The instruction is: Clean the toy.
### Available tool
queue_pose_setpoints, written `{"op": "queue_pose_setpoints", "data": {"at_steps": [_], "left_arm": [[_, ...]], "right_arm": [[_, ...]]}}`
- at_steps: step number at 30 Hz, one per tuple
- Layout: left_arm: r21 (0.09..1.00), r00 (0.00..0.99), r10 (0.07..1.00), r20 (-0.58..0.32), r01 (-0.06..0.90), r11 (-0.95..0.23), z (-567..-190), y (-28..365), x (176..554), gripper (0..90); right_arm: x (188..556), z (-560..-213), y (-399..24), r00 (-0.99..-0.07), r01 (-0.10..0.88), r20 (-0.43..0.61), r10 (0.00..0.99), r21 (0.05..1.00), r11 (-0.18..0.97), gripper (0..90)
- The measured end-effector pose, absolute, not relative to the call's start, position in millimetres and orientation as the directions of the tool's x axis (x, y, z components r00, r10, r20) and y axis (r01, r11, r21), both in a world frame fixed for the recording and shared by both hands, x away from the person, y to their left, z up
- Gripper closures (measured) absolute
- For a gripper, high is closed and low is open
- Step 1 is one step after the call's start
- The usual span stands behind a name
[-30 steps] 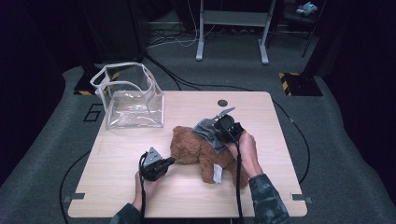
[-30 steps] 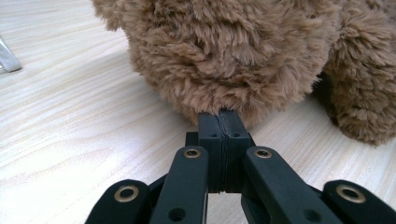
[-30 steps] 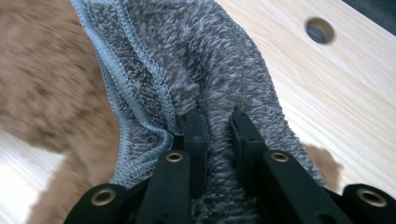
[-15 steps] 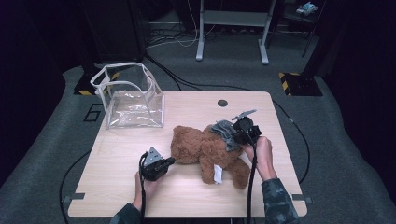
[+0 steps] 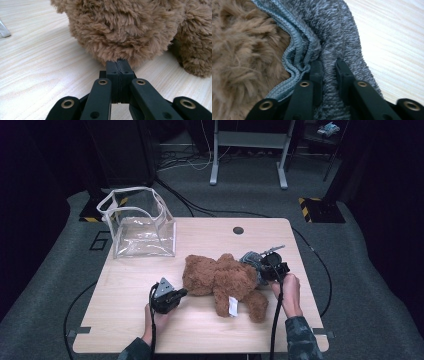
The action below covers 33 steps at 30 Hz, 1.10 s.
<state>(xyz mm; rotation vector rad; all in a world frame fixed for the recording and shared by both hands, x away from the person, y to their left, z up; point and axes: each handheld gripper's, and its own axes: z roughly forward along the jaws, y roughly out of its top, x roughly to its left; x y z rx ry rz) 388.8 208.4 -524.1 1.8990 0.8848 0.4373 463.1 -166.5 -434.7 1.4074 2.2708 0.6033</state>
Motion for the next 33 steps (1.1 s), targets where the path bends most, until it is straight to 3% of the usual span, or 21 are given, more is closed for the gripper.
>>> {"op": "queue_pose_setpoints", "data": {"at_steps": [4, 8, 10, 12, 13, 14, 16, 21, 33], "left_arm": [[0.88, 0.668, 0.742, -0.065, 0.389, -0.273, -525, 208, 389, 89.5], [0.879, 0.668, 0.741, -0.062, 0.388, -0.277, -524, 207, 389, 89.5], [0.879, 0.669, 0.741, -0.062, 0.388, -0.277, -524, 207, 389, 89.5], [0.878, 0.671, 0.739, -0.062, 0.389, -0.279, -524, 207, 389, 89.5], [0.878, 0.671, 0.739, -0.062, 0.389, -0.279, -524, 207, 389, 89.4], [0.877, 0.67, 0.739, -0.064, 0.391, -0.279, -524, 207, 389, 89.5], [0.877, 0.671, 0.738, -0.064, 0.392, -0.28, -525, 206, 389, 89.5], [0.879, 0.671, 0.739, -0.063, 0.389, -0.278, -524, 207, 389, 89.5], [0.881, 0.673, 0.737, -0.063, 0.385, -0.275, -524, 207, 389, 89.5]], "right_arm": [[465, -423, -172, -0.402, 0.716, -0.091, 0.911, 0.59, 0.374, 46.8], [476, -423, -180, -0.389, 0.727, 0.023, 0.921, 0.622, 0.291, 41.5], [484, -428, -183, -0.39, 0.74, 0.076, 0.917, 0.619, 0.264, 45.9], [490, -434, -182, -0.409, 0.75, 0.117, 0.905, 0.608, 0.26, 59.7], [490, -434, -182, -0.409, 0.75, 0.117, 0.905, 0.608, 0.26, 59.7], [492, -439, -179, -0.431, 0.745, 0.116, 0.895, 0.605, 0.28, 71.2], [492, -440, -173, -0.438, 0.736, 0.096, 0.894, 0.61, 0.295, 76.8], [495, -443, -160, -0.423, 0.73, 0.021, 0.906, 0.6, 0.327, 80.6], [510, -446, -183, -0.243, 0.786, -0.12, 0.962, 0.557, 0.268, 81.1]]}}
